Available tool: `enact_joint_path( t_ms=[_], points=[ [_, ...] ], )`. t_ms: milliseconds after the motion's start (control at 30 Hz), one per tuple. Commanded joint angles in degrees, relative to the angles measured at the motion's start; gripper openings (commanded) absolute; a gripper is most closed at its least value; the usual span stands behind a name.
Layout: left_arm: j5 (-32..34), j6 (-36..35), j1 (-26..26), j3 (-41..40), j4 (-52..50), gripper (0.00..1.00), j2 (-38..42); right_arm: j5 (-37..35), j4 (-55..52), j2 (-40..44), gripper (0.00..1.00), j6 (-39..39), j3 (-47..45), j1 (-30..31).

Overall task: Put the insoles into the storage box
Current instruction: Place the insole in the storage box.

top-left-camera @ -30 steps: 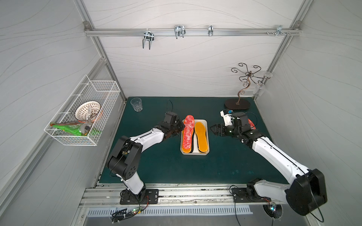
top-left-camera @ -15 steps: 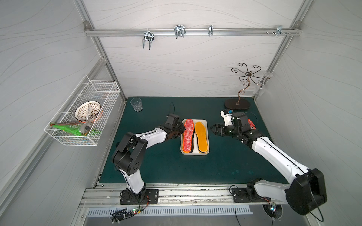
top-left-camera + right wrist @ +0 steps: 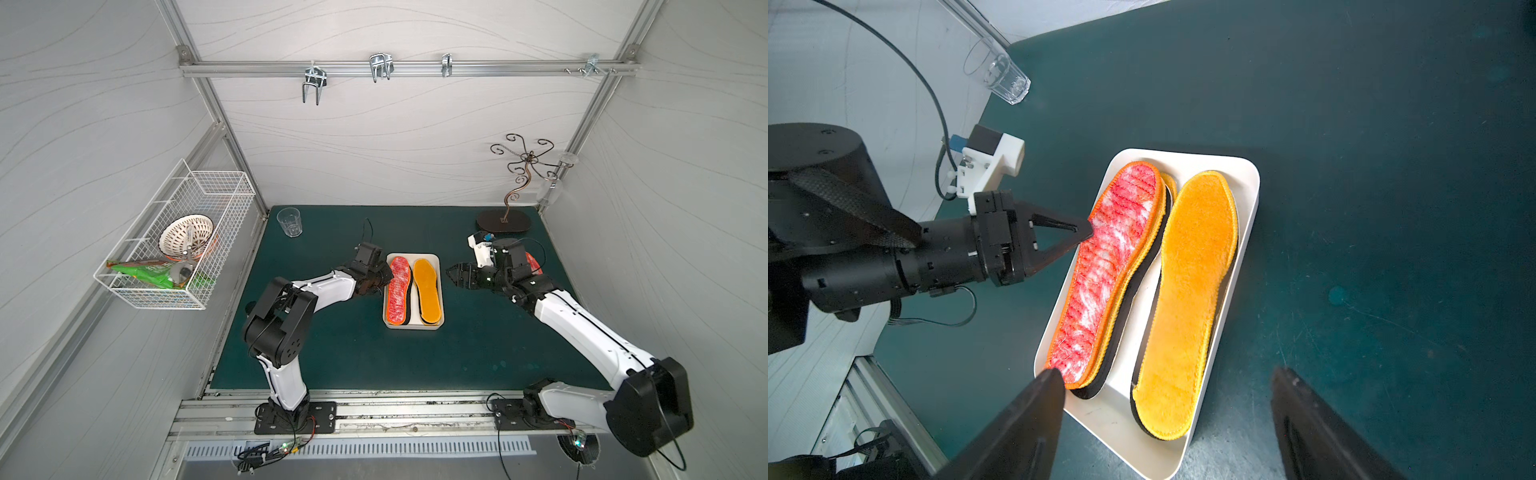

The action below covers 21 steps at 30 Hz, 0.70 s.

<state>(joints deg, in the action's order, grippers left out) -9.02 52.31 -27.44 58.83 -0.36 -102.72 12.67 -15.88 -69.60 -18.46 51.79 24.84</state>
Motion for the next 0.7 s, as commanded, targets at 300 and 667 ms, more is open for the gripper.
enact_joint_path(
  t_ms=[300,667],
  points=[
    [4.6,-4.3,-0.8,2.9,-6.0,0.2,4.0,0.1,0.7,-0.3,0.83,-0.2,0.6,0.0],
    [9.4,-12.3,-0.8,1.2,-12.4,0.3,13.9,-15.8,-12.9,-6.8,0.79,-4.6,9.4,-8.9]
  ],
)
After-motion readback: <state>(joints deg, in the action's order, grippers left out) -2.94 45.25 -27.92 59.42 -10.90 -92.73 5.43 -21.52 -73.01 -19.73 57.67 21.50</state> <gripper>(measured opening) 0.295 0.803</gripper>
